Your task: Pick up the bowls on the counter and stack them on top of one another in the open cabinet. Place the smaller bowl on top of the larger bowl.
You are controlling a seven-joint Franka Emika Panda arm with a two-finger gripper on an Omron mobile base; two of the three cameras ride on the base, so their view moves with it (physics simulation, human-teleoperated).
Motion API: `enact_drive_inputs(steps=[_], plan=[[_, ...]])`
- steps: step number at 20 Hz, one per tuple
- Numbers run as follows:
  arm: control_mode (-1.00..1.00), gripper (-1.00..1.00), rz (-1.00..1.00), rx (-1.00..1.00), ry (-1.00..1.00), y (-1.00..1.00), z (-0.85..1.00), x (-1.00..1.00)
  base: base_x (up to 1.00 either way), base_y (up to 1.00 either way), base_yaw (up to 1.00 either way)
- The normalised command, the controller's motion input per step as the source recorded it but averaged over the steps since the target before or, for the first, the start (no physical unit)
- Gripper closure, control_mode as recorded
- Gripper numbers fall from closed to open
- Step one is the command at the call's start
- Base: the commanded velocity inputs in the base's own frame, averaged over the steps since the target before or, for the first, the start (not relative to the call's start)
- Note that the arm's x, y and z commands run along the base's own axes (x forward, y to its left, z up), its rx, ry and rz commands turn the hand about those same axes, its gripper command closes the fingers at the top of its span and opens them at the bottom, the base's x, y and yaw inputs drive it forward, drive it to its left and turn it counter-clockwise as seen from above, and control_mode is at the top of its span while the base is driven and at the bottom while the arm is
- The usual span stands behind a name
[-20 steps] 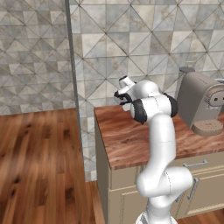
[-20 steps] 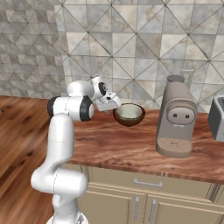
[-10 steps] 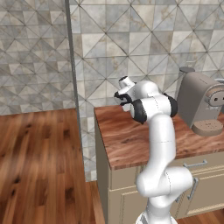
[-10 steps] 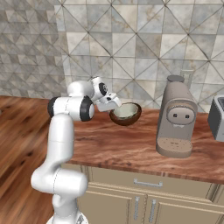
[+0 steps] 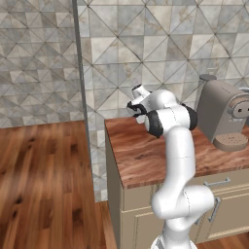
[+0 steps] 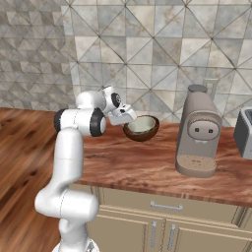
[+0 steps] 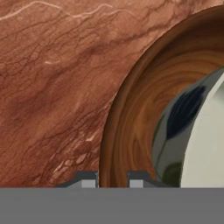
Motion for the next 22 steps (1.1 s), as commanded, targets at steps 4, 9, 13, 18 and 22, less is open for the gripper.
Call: enact_drive_inputs(steps=[4, 9, 13, 18, 22], plan=[[-1.00, 1.00, 0.00, -0.01, 0.00, 0.00, 0.26, -0.06, 0.00, 0.00, 0.00], [-1.00, 1.00, 0.00, -0.02, 0.00, 0.00, 0.48, -0.22, 0.00, 0.00, 0.00], [-1.00, 1.00, 0.00, -0.01, 0.00, 0.00, 0.54, -0.30, 0.00, 0.00, 0.00], [-1.00, 1.00, 0.00, -0.01, 0.01, 0.00, 0.52, -0.37, 0.00, 0.00, 0.00], [-1.00, 1.00, 0.03, 0.00, 0.00, 0.03, 0.49, -0.37, 0.00, 0.00, 0.00]])
